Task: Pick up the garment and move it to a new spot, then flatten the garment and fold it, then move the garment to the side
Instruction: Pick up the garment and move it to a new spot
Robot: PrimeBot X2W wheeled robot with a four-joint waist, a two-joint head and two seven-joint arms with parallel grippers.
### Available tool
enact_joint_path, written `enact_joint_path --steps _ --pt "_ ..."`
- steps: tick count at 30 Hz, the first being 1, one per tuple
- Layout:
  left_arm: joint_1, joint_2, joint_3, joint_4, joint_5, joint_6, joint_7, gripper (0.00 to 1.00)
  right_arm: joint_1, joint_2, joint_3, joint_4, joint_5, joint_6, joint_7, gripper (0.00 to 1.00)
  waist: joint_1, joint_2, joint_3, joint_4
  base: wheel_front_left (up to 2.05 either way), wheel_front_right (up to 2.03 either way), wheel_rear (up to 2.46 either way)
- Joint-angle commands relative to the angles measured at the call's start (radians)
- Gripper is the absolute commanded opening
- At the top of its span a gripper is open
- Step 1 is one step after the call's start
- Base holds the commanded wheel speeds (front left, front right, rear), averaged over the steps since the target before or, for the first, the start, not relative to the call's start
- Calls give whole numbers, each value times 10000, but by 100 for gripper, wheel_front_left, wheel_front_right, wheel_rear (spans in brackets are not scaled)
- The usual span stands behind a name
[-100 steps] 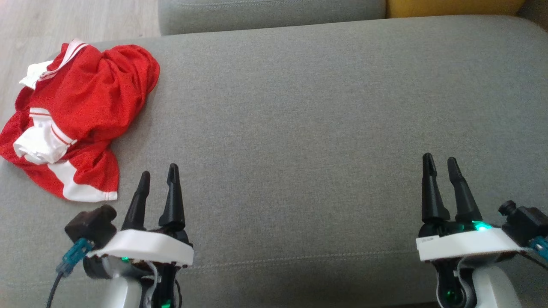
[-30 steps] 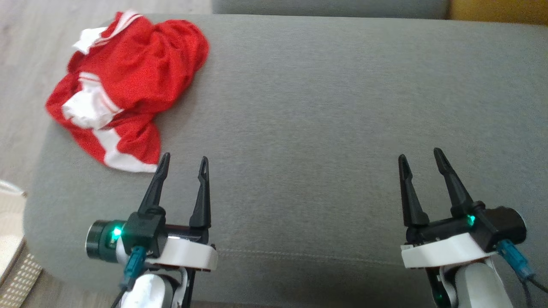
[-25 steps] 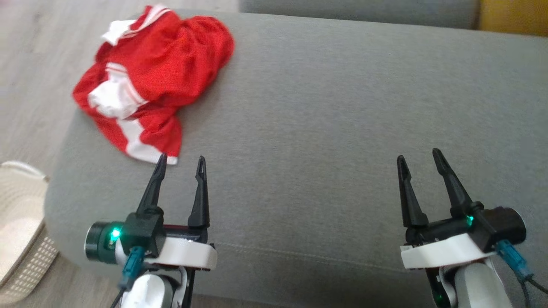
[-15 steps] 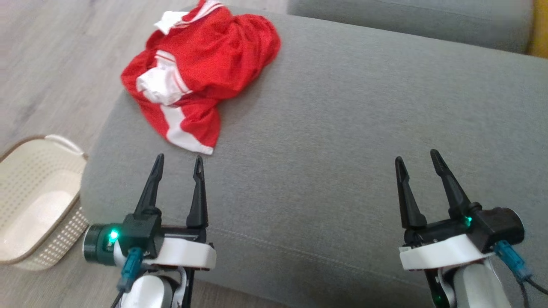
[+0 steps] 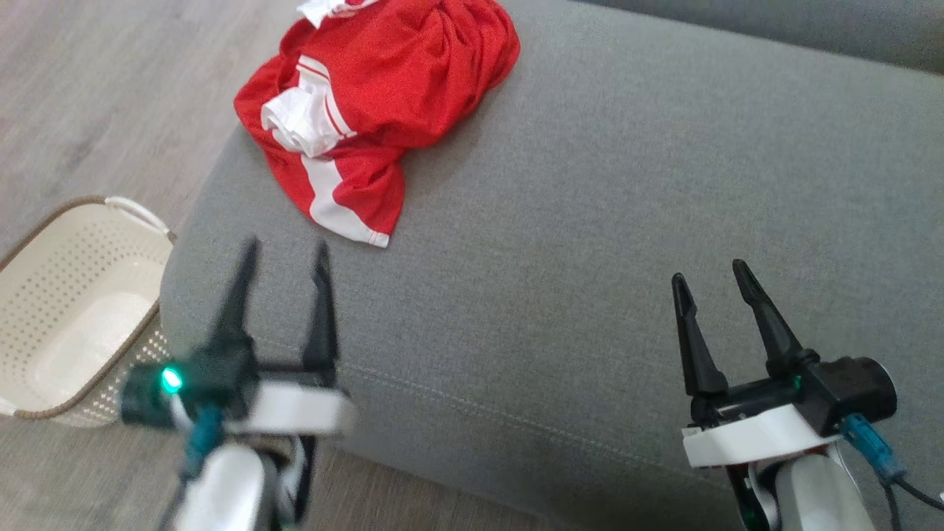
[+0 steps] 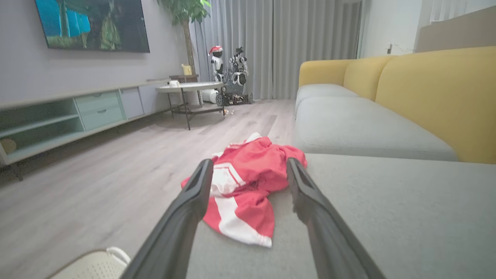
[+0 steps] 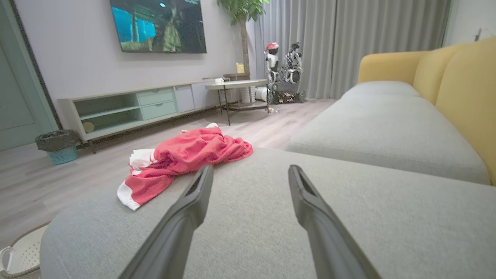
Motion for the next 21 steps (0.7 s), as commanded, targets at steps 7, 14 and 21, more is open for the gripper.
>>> enact_joint_path --steps 7,14,21 --pt "-3441 804 1323 511 -49 -642 -92 100 -795 -553 343 -231 -314 75 -113 100 0 0 1404 -367 0 0 0" --pt "-6773 1503 1933 3800 -623 -1622 -41 100 -1596 -1187 528 -383 -409 75 -113 100 0 0 2785 -1042 0 0 0" --pt "-9606 2089 2141 7402 -1108 -2228 1379 100 -1932 -1428 499 -806 -372 75 -113 100 0 0 3713 -1739 0 0 0"
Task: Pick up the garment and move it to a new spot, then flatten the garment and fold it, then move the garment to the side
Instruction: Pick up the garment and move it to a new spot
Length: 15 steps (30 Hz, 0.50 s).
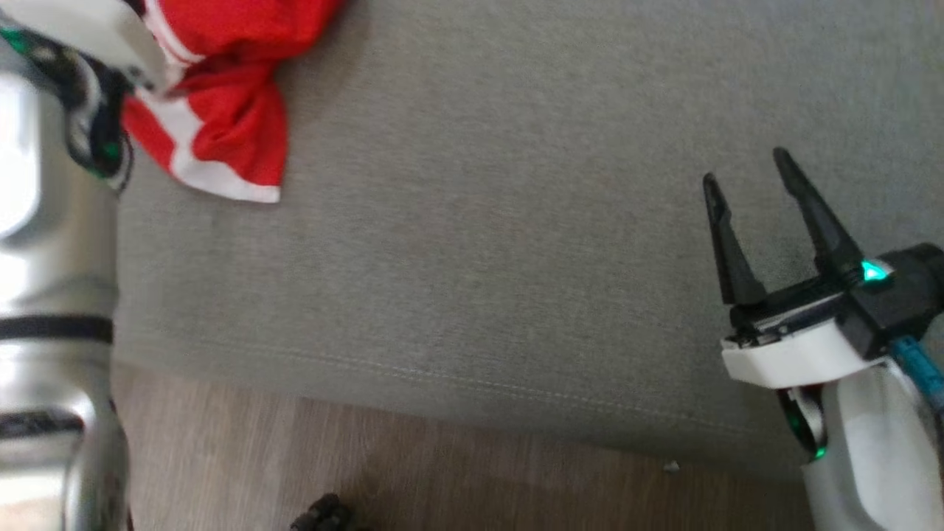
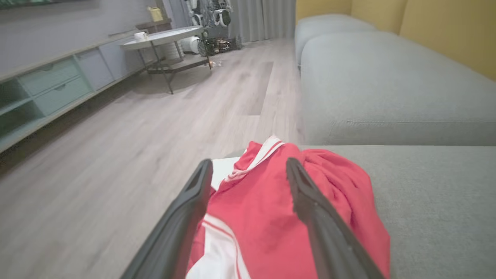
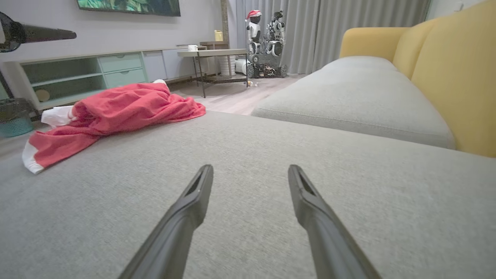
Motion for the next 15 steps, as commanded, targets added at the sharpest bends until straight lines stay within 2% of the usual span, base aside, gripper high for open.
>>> enact_joint_path --steps 1,6,11,15 --pt "-766 674 407 339 -217 -131 290 100 -177 -72 184 -479 39 73 -111 100 -1 0 653 -578 0 0 0" --pt "-2072 974 102 2301 -529 -556 1219 100 -230 -114 31 -803 55 73 -111 100 -1 0 1242 -978 0 0 0" --pt "-2515 1211 -66 3537 -427 -438 1320 100 -344 141 -228 -1067 136 73 -111 100 -1 0 1571 -1244 0 0 0" --pt "-2523 1161 -124 4311 -477 -392 1209 100 -400 194 -178 -1105 133 73 -111 100 -1 0 1664 -1398 0 0 0"
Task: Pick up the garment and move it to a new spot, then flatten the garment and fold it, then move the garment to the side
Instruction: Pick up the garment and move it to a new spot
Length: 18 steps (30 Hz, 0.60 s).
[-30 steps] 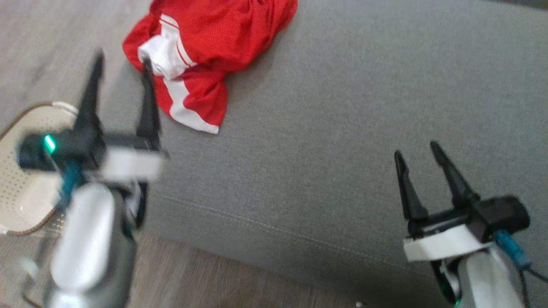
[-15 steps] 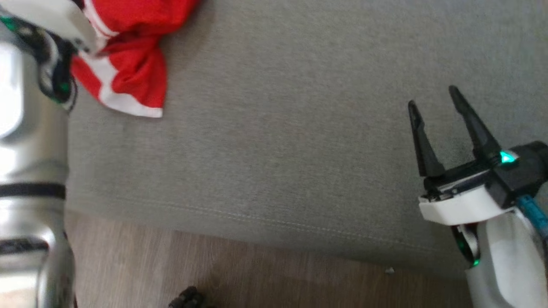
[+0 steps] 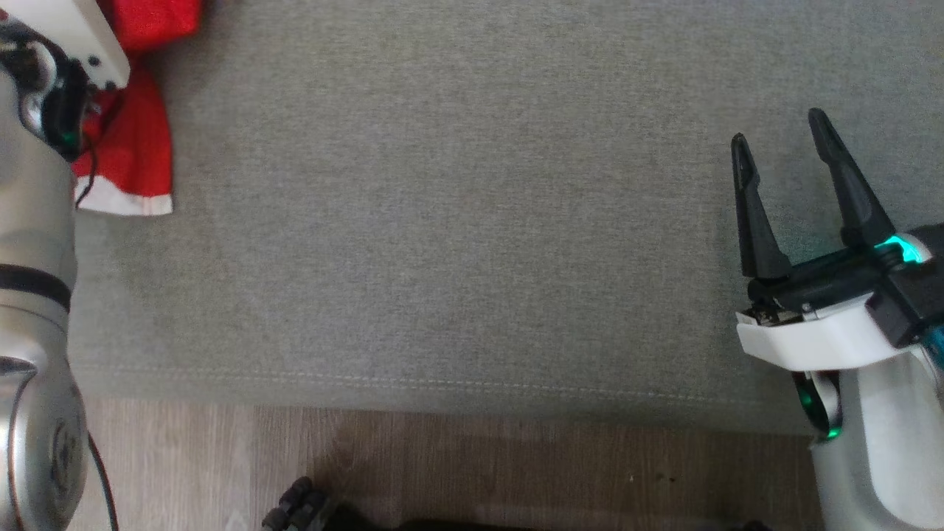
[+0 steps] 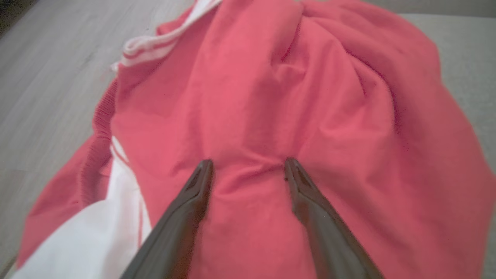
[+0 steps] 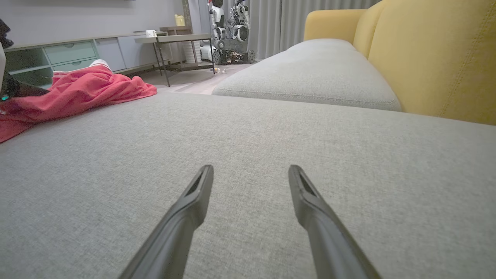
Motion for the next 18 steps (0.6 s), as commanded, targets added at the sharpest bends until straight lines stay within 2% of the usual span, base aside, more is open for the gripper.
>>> enact_joint_path --steps 1,2,3,5,11,15,18 --pt "-217 603 111 -121 -41 5 -92 100 -48 71 244 -348 110 73 -82 100 -1 0 45 -85 0 0 0" --pt "-197 590 102 44 -75 -19 -118 98 -49 67 264 -344 115 73 -82 100 -1 0 51 -113 0 0 0" --pt "-195 603 57 138 -63 -39 -232 47 -56 58 275 -343 118 73 -82 100 -1 0 65 -134 0 0 0" --pt "-194 620 32 261 -87 -59 -586 0 -89 43 271 -332 121 73 -82 100 -1 0 63 -159 0 0 0" --pt "-167 758 -208 76 69 -80 -2322 0 -143 114 288 -231 131 73 -82 100 -1 0 -314 -132 0 0 0" --pt "-22 870 -414 -698 333 91 -2653 0 -141 287 325 -159 192 73 -82 100 -1 0 -876 -143 0 0 0" --pt "223 948 -485 -2041 497 147 -2668 0 -169 481 307 -131 258 73 -82 100 -1 0 -1288 -172 0 0 0"
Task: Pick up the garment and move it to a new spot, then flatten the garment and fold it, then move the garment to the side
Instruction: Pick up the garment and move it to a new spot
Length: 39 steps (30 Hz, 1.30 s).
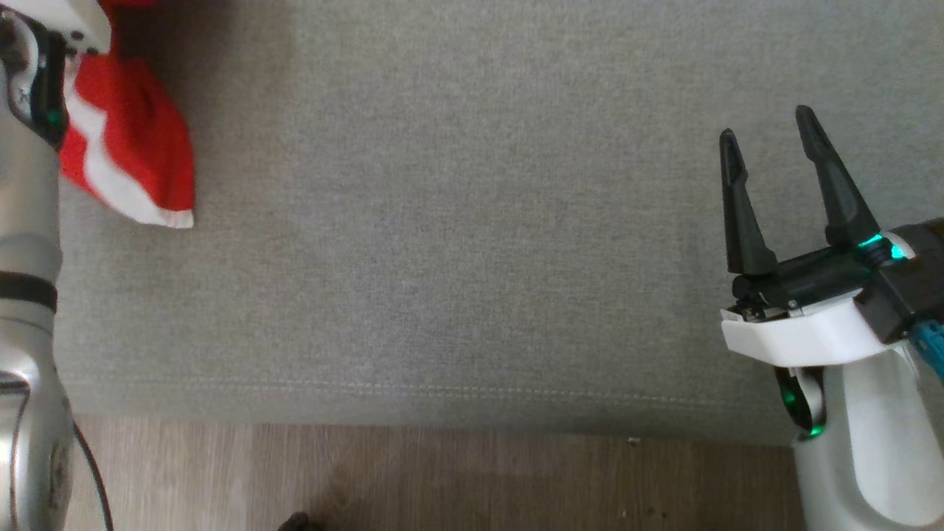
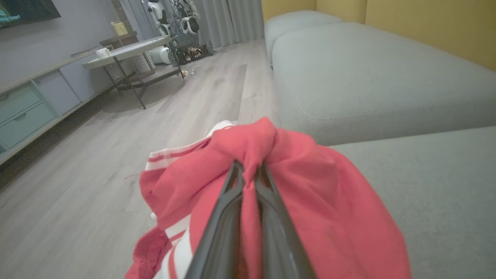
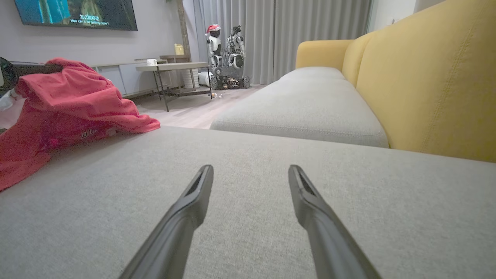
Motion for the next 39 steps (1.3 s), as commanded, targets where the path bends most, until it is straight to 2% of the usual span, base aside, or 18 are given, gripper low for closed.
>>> enact_joint_path --steps 1,6,11,18,22,26,27,32,39 --pt "-39 649 108 -648 88 99 -121 0 -35 154 246 -265 155 73 -82 100 -1 0 -368 -45 0 0 0" --pt "418 776 -271 -2537 541 93 -123 0 -69 494 347 -242 281 73 -82 100 -1 0 -1004 -345 0 0 0" --pt "569 733 -890 -3760 983 44 -124 0 0 724 361 -356 430 73 -82 100 -1 0 -1518 -871 0 0 0" --pt "515 287 -1646 -5194 1002 -133 394 0 76 827 356 -576 682 73 -82 100 -1 0 -1804 -1894 0 0 0" --pt "575 -180 -2160 -5814 933 -194 744 0 58 833 351 -747 1092 73 -82 100 -1 0 -1727 -2490 0 0 0" --pt "793 -915 -2659 -5910 807 -190 1023 0 23 835 358 -819 1345 73 -82 100 -1 0 -1525 -3038 0 0 0" --pt "793 -915 -2659 -5910 807 -190 1023 0 23 835 358 -819 1345 73 -82 100 -1 0 -1525 -3038 0 0 0" --pt "1504 -1781 -3383 -5229 711 -98 998 0 -126 835 439 -973 1663 73 -82 100 -1 0 -1065 -3657 0 0 0" --pt "2878 -2302 -4640 -3613 331 -33 300 0 -237 836 294 -1165 1850 73 -82 100 -1 0 -479 -4143 0 0 0"
